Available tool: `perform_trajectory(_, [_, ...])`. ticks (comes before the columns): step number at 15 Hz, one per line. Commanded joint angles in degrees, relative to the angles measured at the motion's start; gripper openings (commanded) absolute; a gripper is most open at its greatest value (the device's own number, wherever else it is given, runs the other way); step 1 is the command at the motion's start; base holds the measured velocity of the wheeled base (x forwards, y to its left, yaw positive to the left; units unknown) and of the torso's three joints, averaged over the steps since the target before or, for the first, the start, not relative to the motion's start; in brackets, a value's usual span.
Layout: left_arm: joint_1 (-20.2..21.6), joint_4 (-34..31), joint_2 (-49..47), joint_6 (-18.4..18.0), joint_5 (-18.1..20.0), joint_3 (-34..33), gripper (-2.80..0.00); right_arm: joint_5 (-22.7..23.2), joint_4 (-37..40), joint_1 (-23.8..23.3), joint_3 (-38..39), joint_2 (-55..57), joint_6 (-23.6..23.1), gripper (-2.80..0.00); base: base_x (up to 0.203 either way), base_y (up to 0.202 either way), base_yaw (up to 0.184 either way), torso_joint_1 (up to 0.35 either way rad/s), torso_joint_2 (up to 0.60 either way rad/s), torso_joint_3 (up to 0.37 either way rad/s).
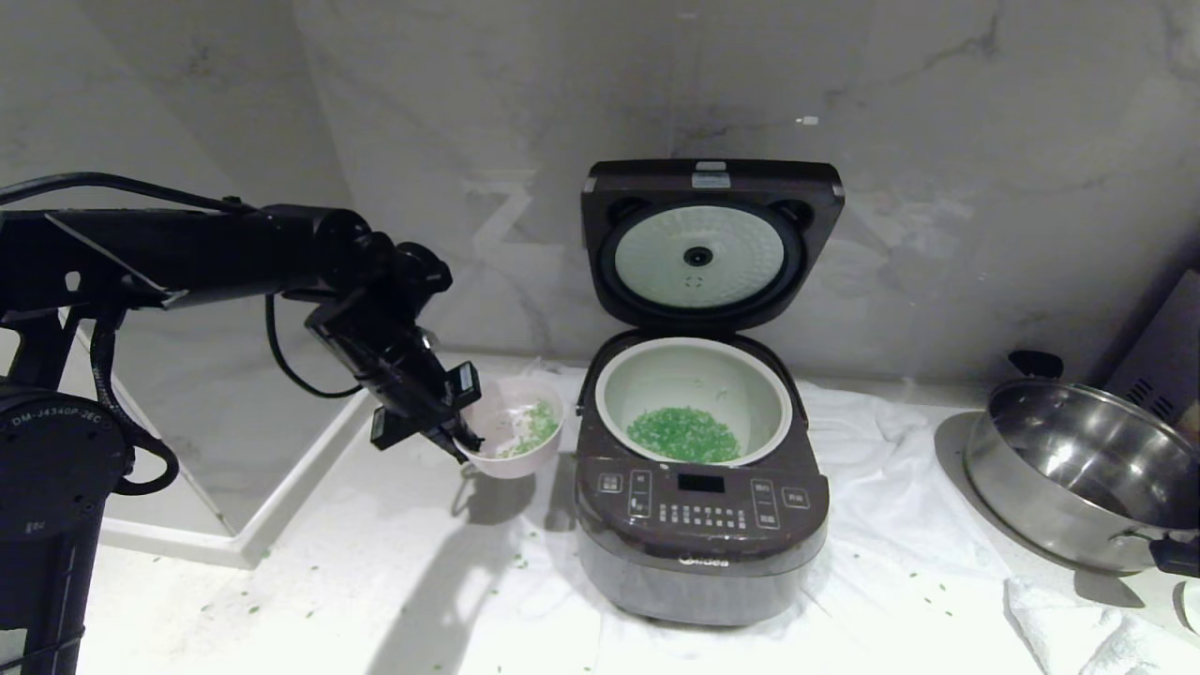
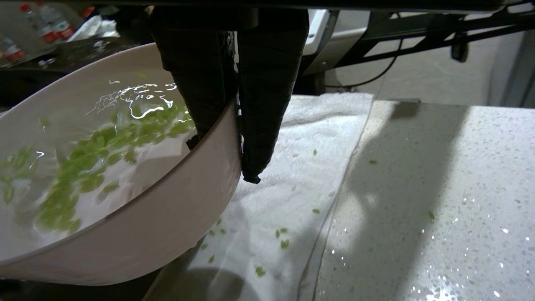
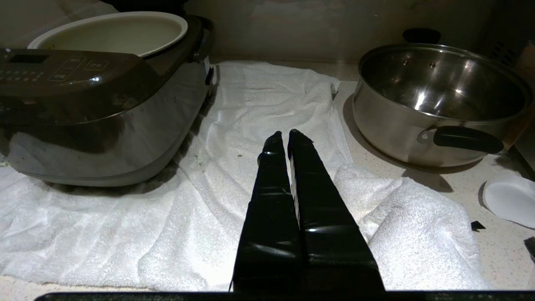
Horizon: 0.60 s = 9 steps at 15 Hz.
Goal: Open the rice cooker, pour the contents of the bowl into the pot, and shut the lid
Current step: Pour the water from the bowl into the rice cooker
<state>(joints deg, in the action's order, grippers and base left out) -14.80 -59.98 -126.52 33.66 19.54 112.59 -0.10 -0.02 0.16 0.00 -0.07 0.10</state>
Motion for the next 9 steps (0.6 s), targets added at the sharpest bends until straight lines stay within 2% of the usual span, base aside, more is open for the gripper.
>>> perform_trajectory(1, [0.1, 1.2, 0.3, 2.1, -0.1, 0.0, -2.8, 0.0, -0.1, 0.0, 0.0, 0.1, 0.0, -2.8, 0.0, 0.0, 0.0, 0.0, 0.0, 0.0])
perform_trajectory(6, [1.3, 3.5, 0.2, 3.9, -0.5, 0.1, -2.8, 0.0, -0.1, 0.0, 0.0, 0.1, 0.0, -2.8, 0.0, 0.0, 0.0, 0.0, 0.0, 0.0])
perform_trajectory(9, [0.7, 4.3, 0.4, 3.9, -2.4, 0.1, -2.8, 0.0, -0.1, 0.0, 0.0, 0.1, 0.0, -2.8, 0.0, 0.0, 0.0, 0.0, 0.0, 0.0])
